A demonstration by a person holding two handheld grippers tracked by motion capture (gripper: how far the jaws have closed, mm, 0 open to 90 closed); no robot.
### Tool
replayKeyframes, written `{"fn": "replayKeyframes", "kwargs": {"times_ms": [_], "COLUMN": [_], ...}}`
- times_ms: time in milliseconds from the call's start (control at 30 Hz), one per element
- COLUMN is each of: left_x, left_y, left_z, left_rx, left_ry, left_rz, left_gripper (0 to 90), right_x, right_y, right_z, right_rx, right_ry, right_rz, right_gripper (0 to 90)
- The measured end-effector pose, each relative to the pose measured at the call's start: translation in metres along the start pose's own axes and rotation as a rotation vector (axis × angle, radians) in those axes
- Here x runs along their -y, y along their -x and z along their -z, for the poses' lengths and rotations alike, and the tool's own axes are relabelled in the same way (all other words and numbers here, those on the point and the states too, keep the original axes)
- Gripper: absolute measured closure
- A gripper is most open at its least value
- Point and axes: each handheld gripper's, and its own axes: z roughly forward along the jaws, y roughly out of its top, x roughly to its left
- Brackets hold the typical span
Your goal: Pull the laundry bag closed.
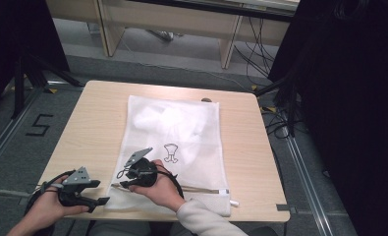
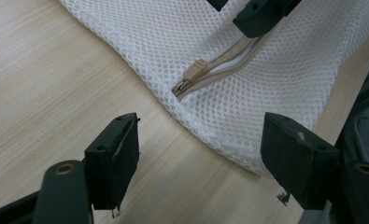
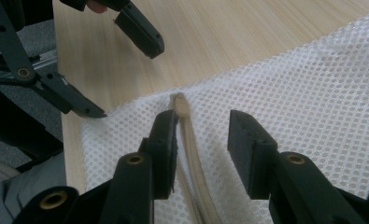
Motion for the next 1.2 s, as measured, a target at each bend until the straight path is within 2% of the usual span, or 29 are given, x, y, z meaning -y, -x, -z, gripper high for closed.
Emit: {"fn": "replayKeyframes", "kwargs": {"times_ms": [33,67,133,200,267,300,400,467,500,533,567,600,633,667,700,733,767,800,833,867,900,967,1067,1133,1200], "left_x": [0.0,0.0,0.0,0.0,0.0,0.0,0.0,0.0,-0.001,-0.001,-0.001,0.0,0.0,-0.001,-0.001,-0.001,-0.001,-0.001,-0.001,-0.001,-0.001,-0.001,-0.001,-0.001,-0.001], "left_y": [0.0,-0.002,-0.002,-0.002,-0.002,-0.002,-0.002,-0.002,-0.002,-0.002,-0.002,-0.001,-0.001,-0.002,-0.002,-0.002,-0.002,-0.002,-0.002,-0.002,-0.002,-0.002,-0.002,-0.002,-0.002], "left_z": [0.0,0.001,0.001,0.001,0.001,0.001,0.001,0.001,0.001,0.001,0.001,0.001,0.001,0.001,0.001,0.001,0.001,0.001,0.001,0.001,0.001,0.001,0.001,0.001,0.001], "left_rx": [0.0,-0.004,-0.003,-0.003,-0.003,-0.002,-0.002,-0.002,-0.002,-0.002,-0.002,0.0,0.0,-0.002,-0.002,-0.001,-0.001,-0.002,-0.001,-0.001,-0.001,-0.001,-0.001,-0.001,-0.001], "left_ry": [0.0,-0.019,-0.019,-0.02,-0.02,-0.021,-0.02,-0.02,-0.019,-0.02,-0.019,-0.019,-0.018,-0.02,-0.019,-0.019,-0.019,-0.02,-0.019,-0.019,-0.019,-0.019,-0.019,-0.018,-0.018], "left_rz": [0.001,-0.02,-0.019,-0.019,-0.019,-0.019,-0.019,-0.019,-0.019,-0.019,-0.018,0.008,0.006,-0.02,-0.018,-0.018,-0.019,-0.019,-0.018,-0.018,-0.018,-0.017,-0.018,-0.018,-0.018], "left_gripper": [27.7,27.7,27.7,27.7,27.7,27.7,27.7,27.7,27.7,27.7,27.7,27.7,27.7,27.7,27.7,27.7,27.7,27.7,27.7,27.7,27.7,27.7,27.7,27.7,27.8], "right_x": [0.0,-0.001,-0.002,-0.002,-0.002,-0.003,-0.003,-0.003,-0.003,-0.003,-0.004,-0.005,-0.005,-0.005,-0.006,-0.006,-0.006,-0.006,-0.007,-0.007,-0.007,-0.008,-0.009,-0.009,-0.008], "right_y": [0.0,0.0,0.0,0.003,0.002,0.002,0.001,0.0,0.0,0.002,0.002,0.004,0.001,0.0,-0.001,-0.003,0.0,-0.003,-0.002,-0.001,-0.001,-0.001,-0.004,-0.003,-0.004], "right_z": [-0.001,-0.002,-0.005,-0.006,-0.009,-0.01,-0.014,-0.016,-0.015,-0.016,-0.017,-0.019,-0.019,-0.019,-0.02,-0.021,-0.022,-0.023,-0.025,-0.026,-0.026,-0.027,-0.03,-0.033,-0.035], "right_rx": [0.002,0.003,0.003,0.015,0.013,0.016,0.005,-0.003,0.003,0.006,0.004,0.002,-0.001,-0.002,-0.011,-0.008,-0.007,-0.016,-0.013,-0.02,-0.019,-0.022,-0.049,-0.056,-0.063], "right_ry": [-0.004,-0.003,0.004,-0.012,-0.016,-0.016,-0.014,-0.007,-0.021,-0.019,-0.022,-0.008,-0.021,-0.034,-0.034,-0.04,-0.031,-0.043,-0.026,-0.018,-0.03,-0.033,-0.029,-0.025,-0.036], "right_rz": [-0.005,-0.002,-0.013,0.006,-0.008,0.005,-0.004,-0.03,-0.03,-0.004,-0.009,0.031,-0.005,-0.029,-0.027,-0.053,-0.012,-0.046,-0.036,-0.005,-0.024,-0.029,-0.071,-0.057,-0.069], "right_gripper": [63.2,63.5,63.9,64.3,64.6,64.7,65.4,66.2,66.6,67.0,67.4,67.7,68.2,68.4,68.5,68.7,69.0,69.2,69.3,69.3,69.4,69.7,70.4,71.1,72.1]}}
